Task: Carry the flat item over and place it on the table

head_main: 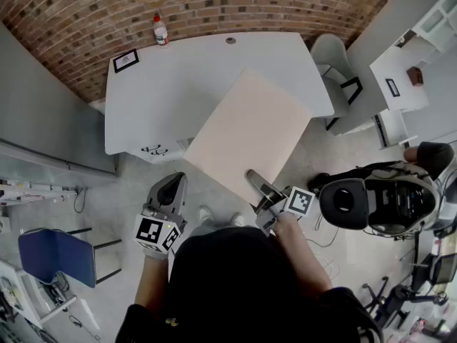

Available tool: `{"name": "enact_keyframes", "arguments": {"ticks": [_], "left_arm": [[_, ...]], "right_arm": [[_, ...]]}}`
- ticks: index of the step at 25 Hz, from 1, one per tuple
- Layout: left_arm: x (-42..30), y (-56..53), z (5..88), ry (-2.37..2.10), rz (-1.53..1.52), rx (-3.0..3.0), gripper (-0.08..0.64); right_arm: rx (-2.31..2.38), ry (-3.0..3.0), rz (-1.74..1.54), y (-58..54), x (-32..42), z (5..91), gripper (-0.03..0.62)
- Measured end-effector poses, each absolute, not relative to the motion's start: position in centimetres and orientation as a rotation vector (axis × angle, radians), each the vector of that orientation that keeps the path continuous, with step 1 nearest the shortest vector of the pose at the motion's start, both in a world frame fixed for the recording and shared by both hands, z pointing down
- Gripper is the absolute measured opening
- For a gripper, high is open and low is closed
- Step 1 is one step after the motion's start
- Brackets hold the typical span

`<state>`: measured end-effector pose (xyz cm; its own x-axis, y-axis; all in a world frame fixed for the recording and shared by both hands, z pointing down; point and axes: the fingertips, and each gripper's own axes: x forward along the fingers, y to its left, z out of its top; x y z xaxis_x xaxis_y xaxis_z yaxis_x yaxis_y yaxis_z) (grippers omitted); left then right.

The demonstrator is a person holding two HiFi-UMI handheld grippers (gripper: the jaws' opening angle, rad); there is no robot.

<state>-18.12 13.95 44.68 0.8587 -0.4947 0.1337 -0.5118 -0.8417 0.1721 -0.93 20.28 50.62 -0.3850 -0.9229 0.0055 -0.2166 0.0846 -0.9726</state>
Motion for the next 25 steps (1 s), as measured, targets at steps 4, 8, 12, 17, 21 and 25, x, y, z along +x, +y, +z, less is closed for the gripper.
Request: {"name": "enact_keyframes", "arguments": {"ticks": [4,8,12,17,21,25], "left_arm": [[-19.4,13.5,44.9,-0.757,0.134,2.83,0.005],[-20.8,12.5,45.1,-0.737,0.133,2.855,0.004],[-21.8,11.6,45.7,-0.699,0.121,2.851,0.003],[-22.8,10.4,47.1,-0.69,0.171,2.862,0.005],[-22.7,9.1,47.8,-0.707,0.187,2.846,0.004],[-21.4,7.2,48.5,-0.741,0.207,2.831,0.004]], "right_arm": [[-1.15,1.671,-1.346,19.8,-1.9,50.6,0.279],[-1.178,1.663,-1.345,18.8,-3.0,51.1,0.279],[-1.176,1.658,-1.335,17.7,-4.1,51.0,0.285],[-1.215,1.648,-1.337,15.6,-4.6,52.0,0.285],[-1.191,1.631,-1.367,13.8,-4.1,52.9,0.285],[-1.184,1.615,-1.408,11.8,-2.6,54.2,0.285]]}}
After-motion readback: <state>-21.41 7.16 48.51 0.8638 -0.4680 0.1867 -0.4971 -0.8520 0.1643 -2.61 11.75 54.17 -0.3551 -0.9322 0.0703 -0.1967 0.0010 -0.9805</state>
